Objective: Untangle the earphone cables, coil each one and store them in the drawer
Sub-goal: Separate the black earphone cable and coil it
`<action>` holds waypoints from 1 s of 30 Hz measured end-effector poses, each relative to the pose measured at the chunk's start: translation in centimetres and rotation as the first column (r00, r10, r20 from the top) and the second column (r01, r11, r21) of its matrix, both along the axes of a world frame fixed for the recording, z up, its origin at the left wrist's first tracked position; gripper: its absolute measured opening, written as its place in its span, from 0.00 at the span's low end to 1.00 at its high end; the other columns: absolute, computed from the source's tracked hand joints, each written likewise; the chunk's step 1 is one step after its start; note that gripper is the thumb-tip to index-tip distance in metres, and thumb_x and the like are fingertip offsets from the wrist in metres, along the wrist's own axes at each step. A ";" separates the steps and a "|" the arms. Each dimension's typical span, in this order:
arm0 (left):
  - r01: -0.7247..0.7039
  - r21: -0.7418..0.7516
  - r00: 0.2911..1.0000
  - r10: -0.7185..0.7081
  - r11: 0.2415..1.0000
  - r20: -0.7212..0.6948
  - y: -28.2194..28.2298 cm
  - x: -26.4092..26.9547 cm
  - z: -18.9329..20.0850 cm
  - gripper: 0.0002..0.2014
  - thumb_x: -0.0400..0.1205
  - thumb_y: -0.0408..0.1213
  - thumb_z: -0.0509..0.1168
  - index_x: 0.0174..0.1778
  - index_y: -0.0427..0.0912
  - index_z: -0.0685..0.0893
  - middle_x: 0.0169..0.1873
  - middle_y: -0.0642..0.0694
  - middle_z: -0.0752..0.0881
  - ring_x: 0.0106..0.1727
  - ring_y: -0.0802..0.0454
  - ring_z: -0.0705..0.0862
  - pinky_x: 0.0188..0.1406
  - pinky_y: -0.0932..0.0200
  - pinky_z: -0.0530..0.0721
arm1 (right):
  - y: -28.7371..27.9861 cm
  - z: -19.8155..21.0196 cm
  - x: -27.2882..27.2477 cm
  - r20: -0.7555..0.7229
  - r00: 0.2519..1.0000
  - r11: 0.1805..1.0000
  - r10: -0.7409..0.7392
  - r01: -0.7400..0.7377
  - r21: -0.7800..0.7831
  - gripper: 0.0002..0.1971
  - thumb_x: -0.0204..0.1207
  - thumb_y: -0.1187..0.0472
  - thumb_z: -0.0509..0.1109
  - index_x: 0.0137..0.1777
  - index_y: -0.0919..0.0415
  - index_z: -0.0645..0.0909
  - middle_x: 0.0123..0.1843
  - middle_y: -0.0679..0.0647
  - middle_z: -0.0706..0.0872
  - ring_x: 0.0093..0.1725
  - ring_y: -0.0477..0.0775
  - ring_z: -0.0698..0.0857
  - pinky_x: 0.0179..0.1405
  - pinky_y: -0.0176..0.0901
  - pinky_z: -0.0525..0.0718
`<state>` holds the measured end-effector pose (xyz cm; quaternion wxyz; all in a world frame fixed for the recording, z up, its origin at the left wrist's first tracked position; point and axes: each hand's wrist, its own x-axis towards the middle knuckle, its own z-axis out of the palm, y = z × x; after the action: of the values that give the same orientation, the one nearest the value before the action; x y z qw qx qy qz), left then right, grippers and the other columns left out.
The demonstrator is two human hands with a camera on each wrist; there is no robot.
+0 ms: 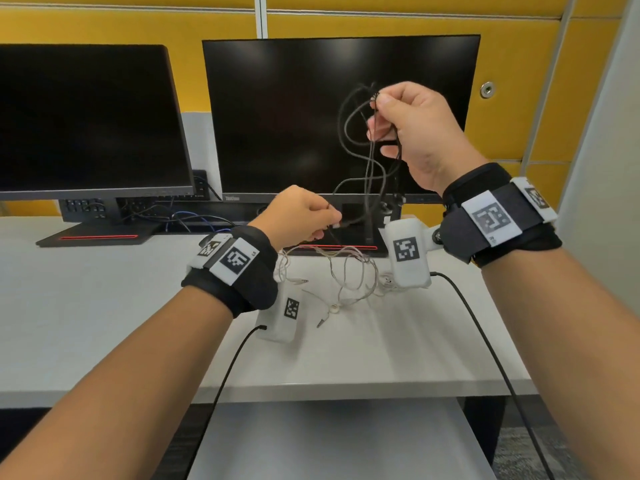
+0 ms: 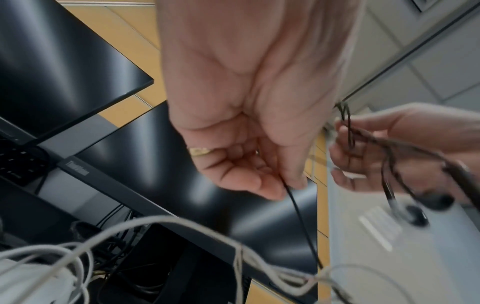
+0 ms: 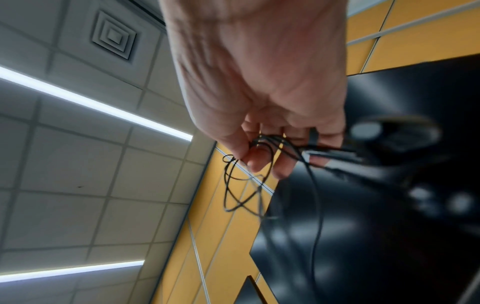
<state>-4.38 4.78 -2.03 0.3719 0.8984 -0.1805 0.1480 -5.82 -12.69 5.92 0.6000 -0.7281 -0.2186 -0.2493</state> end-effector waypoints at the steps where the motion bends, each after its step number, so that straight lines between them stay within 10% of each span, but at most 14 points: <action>1: -0.016 -0.041 1.000 0.017 0.999 0.019 0.3 0.0 0.2 0.09 0.83 0.43 0.66 0.42 0.44 0.88 0.36 0.45 0.87 0.36 0.56 0.85 0.37 0.64 0.86 | -0.2 -0.4 0.1 -0.018 1.000 1.000 -0.021 0.021 -0.010 0.08 0.85 0.60 0.61 0.48 0.51 0.80 0.35 0.46 0.84 0.40 0.46 0.84 0.42 0.41 0.81; 12: 0.036 -0.434 0.990 0.027 0.900 0.138 0.5 0.3 2.4 0.10 0.84 0.39 0.65 0.50 0.37 0.89 0.43 0.41 0.90 0.43 0.56 0.90 0.46 0.62 0.89 | -0.1 -3.8 -1.0 -0.375 0.921 0.976 0.107 -0.168 -0.135 0.10 0.80 0.68 0.57 0.39 0.63 0.76 0.27 0.52 0.70 0.29 0.51 0.74 0.42 0.47 0.82; 17: 0.025 -0.286 0.951 0.066 0.958 0.303 0.1 -0.2 3.7 0.08 0.83 0.43 0.66 0.53 0.49 0.89 0.43 0.62 0.86 0.49 0.69 0.84 0.49 0.74 0.80 | -0.4 -4.8 -1.0 -0.435 0.892 0.954 0.123 -0.227 -0.195 0.09 0.76 0.69 0.58 0.39 0.66 0.78 0.30 0.57 0.75 0.32 0.54 0.80 0.39 0.47 0.86; 23: 0.041 -0.249 0.917 0.062 0.968 0.394 -0.3 -0.1 4.0 0.07 0.83 0.43 0.67 0.53 0.50 0.88 0.46 0.64 0.82 0.48 0.76 0.80 0.44 0.85 0.74 | -0.1 -5.2 -0.1 -0.482 0.876 0.940 0.011 -0.174 -0.294 0.10 0.78 0.65 0.59 0.39 0.64 0.80 0.25 0.54 0.75 0.29 0.53 0.78 0.43 0.52 0.87; 30: 0.080 -0.271 0.912 0.040 0.959 0.409 -0.7 -0.4 4.4 0.06 0.83 0.42 0.67 0.52 0.50 0.87 0.45 0.66 0.82 0.48 0.78 0.80 0.45 0.85 0.74 | 1.5 -6.1 0.2 -0.416 0.904 0.917 -0.096 -0.082 -0.391 0.07 0.82 0.60 0.62 0.58 0.56 0.78 0.54 0.56 0.84 0.52 0.56 0.86 0.52 0.51 0.86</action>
<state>-4.80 4.08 2.36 0.4510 0.7833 -0.2409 0.3536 -5.66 -11.24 -0.20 0.4706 -0.8726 -0.1257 -0.0363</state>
